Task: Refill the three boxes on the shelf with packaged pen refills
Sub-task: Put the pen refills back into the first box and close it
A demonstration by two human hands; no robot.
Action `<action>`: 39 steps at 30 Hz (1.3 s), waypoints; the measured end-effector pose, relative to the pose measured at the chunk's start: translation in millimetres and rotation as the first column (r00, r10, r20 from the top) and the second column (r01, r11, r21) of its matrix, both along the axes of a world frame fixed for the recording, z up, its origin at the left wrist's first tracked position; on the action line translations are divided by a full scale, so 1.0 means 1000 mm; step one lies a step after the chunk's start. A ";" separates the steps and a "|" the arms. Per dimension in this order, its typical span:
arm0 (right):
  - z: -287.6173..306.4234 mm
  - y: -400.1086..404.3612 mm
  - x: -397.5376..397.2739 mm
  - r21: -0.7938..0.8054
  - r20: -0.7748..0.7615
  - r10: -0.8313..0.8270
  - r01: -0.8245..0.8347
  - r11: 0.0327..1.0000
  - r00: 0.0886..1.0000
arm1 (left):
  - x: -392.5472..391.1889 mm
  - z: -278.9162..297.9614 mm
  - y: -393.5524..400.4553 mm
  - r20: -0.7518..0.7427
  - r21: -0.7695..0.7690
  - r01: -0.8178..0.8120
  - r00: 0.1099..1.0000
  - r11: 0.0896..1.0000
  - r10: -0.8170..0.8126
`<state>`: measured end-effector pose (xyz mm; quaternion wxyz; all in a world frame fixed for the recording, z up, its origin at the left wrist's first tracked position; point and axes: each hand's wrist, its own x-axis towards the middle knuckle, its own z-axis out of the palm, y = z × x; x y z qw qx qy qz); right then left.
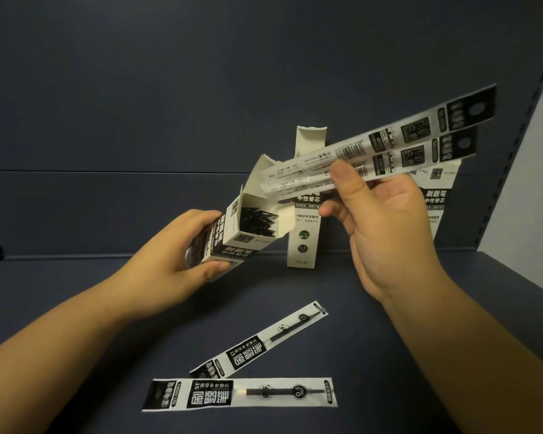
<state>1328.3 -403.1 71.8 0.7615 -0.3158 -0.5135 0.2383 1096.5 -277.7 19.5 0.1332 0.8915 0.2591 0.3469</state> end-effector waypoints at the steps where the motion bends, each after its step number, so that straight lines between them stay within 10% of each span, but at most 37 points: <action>1: -0.001 0.001 0.000 -0.002 0.018 -0.018 0.018 1.000 1.000 | 0.000 0.000 0.000 -0.001 0.001 0.001 1.000 1.000 -0.001; 16: -0.009 0.001 -0.001 0.092 0.394 -0.228 0.209 0.974 0.890 | 0.000 -0.004 0.005 0.021 -0.008 0.024 0.999 1.000 -0.024; 30: -0.026 0.013 -0.012 -0.230 0.438 -0.034 0.149 0.962 0.898 | 0.005 -0.002 0.002 -0.029 0.066 0.030 0.999 0.997 -0.028; 39: -0.015 0.008 -0.007 -0.156 0.492 -0.069 0.166 0.974 0.868 | 0.005 -0.002 0.002 -0.040 0.100 0.042 0.999 0.994 -0.038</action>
